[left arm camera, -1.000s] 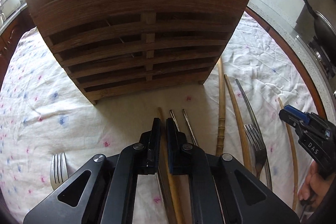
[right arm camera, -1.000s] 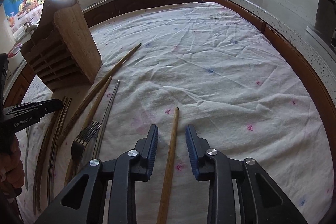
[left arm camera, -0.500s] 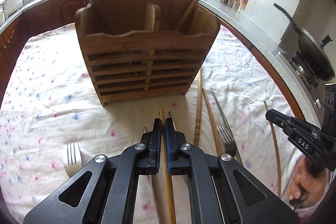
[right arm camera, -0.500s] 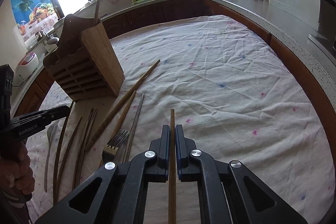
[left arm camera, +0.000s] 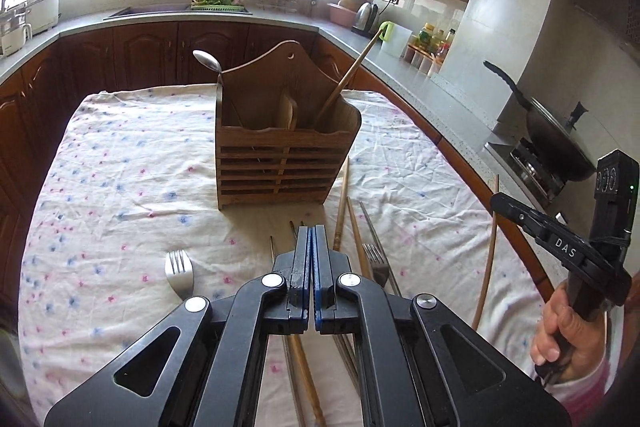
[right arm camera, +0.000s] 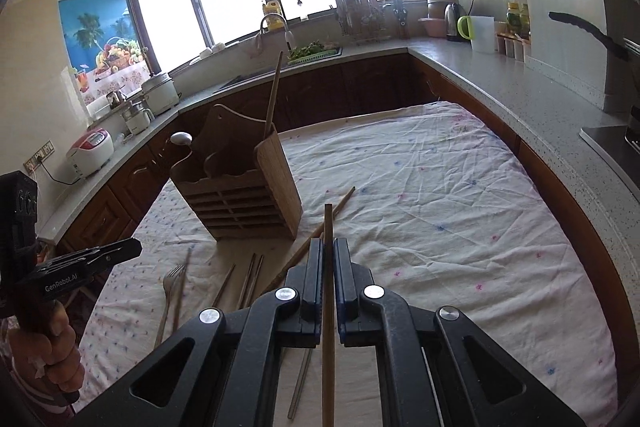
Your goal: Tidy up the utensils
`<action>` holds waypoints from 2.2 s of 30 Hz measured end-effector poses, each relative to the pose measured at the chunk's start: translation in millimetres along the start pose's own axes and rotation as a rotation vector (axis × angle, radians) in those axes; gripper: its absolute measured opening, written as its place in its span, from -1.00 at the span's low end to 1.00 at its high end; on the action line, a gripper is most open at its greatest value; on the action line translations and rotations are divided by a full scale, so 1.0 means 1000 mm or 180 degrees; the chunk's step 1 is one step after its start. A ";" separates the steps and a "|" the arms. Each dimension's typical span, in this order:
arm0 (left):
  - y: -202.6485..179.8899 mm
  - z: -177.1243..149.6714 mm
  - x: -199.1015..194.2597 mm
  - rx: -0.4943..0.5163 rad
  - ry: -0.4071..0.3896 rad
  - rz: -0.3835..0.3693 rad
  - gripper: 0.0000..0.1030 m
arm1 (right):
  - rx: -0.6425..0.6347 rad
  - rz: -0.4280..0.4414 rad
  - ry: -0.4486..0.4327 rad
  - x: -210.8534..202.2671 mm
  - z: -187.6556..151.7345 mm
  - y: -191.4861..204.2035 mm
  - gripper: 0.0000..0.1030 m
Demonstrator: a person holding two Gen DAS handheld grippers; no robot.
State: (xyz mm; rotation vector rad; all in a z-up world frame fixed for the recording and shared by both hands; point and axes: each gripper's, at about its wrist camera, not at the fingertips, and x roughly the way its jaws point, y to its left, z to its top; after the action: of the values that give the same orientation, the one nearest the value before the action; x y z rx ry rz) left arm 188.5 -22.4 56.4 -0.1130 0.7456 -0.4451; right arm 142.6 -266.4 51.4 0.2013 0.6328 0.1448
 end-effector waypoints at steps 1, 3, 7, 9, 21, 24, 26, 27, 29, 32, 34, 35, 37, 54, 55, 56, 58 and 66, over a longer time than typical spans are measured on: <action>0.000 -0.001 -0.005 0.0017 -0.0021 0.0000 -1.00 | -0.0018 0.0003 -0.0024 -0.003 0.001 0.003 -0.91; 0.000 -0.004 -0.008 0.0043 -0.0018 0.0024 -1.00 | -0.0044 0.0014 -0.0047 -0.007 0.001 0.006 -0.91; 0.004 -0.014 0.001 0.0022 0.0119 0.0038 -1.00 | -0.0051 0.0038 -0.0066 -0.011 0.000 0.009 -0.91; 0.004 -0.020 0.012 -0.0004 0.0232 0.0003 -0.99 | -0.0041 0.0064 -0.0058 -0.012 -0.001 0.010 -0.91; 0.015 -0.032 0.106 -0.0019 0.0779 0.0288 -0.77 | 0.0014 0.0140 -0.0015 -0.010 -0.006 0.008 -0.91; 0.017 -0.029 0.123 -0.0002 0.0827 0.0357 -0.50 | 0.0022 0.0145 0.0004 -0.008 -0.007 0.007 -0.91; 0.018 -0.027 0.133 0.0009 0.0862 0.0393 -0.50 | 0.0027 0.0143 0.0009 -0.007 -0.007 0.007 -0.90; 0.019 -0.025 0.138 0.0016 0.0880 0.0398 -0.50 | 0.0032 0.0140 0.0009 -0.007 -0.007 0.007 -0.90; 0.020 -0.025 0.150 0.0043 0.0940 0.0417 -0.52 | 0.0050 0.0147 0.0015 -0.006 -0.007 0.006 -0.90; 0.013 -0.025 0.155 0.0263 0.0881 0.0540 -0.88 | 0.0055 0.0156 0.0022 -0.006 -0.007 0.006 -0.90; 0.010 -0.026 0.157 0.0370 0.0876 0.0550 -0.91 | 0.0058 0.0167 0.0024 -0.005 -0.007 0.006 -0.90; 0.010 -0.027 0.156 0.0388 0.0880 0.0544 -0.92 | 0.0061 0.0175 0.0027 -0.005 -0.007 0.007 -0.90; 0.010 -0.028 0.153 0.0363 0.0888 0.0518 -0.93 | 0.0064 0.0194 0.0030 -0.005 -0.007 0.008 -0.90; 0.015 -0.007 -0.004 -0.0082 -0.0062 0.0090 -0.93 | -0.0082 0.0338 -0.0299 -0.038 0.019 0.034 -0.90; 0.017 -0.007 -0.013 -0.0089 -0.0102 0.0079 -0.93 | -0.0096 0.0345 -0.0319 -0.039 0.021 0.036 -0.90; 0.017 -0.006 -0.018 -0.0095 -0.0140 0.0070 -0.93 | -0.0113 0.0352 -0.0340 -0.040 0.023 0.038 -0.91; 0.016 -0.004 -0.029 -0.0088 -0.0211 0.0065 -0.93 | -0.0150 0.0369 -0.0380 -0.043 0.028 0.042 -0.90; 0.016 0.009 -0.055 -0.0074 -0.0439 0.0078 -0.93 | -0.0224 0.0411 -0.0553 -0.048 0.049 0.053 -0.91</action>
State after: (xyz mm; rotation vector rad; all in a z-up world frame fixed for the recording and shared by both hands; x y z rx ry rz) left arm 164.4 15.1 93.8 -0.1546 0.6162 -0.4011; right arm 130.3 -231.0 129.7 0.1847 0.4411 0.2706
